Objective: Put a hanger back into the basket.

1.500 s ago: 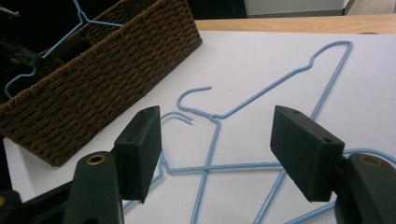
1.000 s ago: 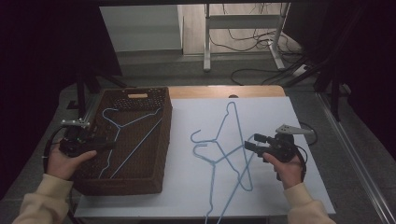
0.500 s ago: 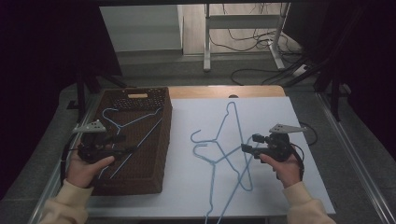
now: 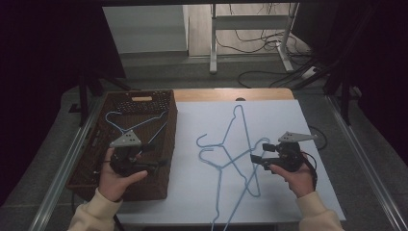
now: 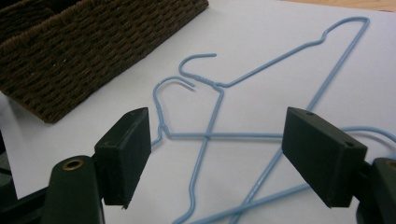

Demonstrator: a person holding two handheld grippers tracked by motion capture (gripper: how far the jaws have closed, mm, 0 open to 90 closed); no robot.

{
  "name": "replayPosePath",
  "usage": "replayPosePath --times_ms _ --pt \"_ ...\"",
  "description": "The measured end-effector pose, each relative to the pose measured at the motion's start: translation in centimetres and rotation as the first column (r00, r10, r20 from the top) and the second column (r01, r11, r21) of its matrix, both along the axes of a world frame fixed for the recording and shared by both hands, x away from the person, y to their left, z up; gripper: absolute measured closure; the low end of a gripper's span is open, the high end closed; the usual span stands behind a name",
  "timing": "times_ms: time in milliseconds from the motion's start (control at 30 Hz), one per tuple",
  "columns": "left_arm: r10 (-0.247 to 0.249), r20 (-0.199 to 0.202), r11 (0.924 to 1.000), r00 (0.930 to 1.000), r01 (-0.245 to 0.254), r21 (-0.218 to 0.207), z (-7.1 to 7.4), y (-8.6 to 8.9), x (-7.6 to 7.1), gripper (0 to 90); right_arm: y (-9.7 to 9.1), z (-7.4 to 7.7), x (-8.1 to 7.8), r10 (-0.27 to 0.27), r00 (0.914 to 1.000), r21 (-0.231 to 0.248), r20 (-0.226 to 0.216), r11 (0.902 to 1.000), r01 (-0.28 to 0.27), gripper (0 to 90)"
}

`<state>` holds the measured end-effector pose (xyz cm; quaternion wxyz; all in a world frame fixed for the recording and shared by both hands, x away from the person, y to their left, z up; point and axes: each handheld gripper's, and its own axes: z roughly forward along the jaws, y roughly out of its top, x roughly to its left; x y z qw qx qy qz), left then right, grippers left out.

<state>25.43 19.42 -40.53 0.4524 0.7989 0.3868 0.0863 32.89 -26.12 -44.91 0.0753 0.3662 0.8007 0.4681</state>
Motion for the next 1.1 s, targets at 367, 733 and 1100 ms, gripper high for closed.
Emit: replayPosePath --times_ms 367,733,1100 --pt "-0.011 -0.013 0.9999 0.9999 0.011 0.005 -0.9 -0.8 -0.2 25.5 -0.9 0.2 -0.9 -0.021 0.9997 -0.016 0.014 0.9996 0.021 23.7" --pt "-0.008 -0.011 1.0 0.9999 0.008 0.001 -1.0 -0.8 -0.2 25.6 0.2 -0.3 -0.9 0.006 0.9999 -0.104 0.009 0.9946 -0.005 22.6" --pt "-0.014 -0.008 0.9998 0.9999 0.014 0.01 -0.9 -1.0 -0.4 25.6 1.0 -0.9 -0.6 0.01 0.9998 -0.16 -0.019 0.987 -0.013 26.3"
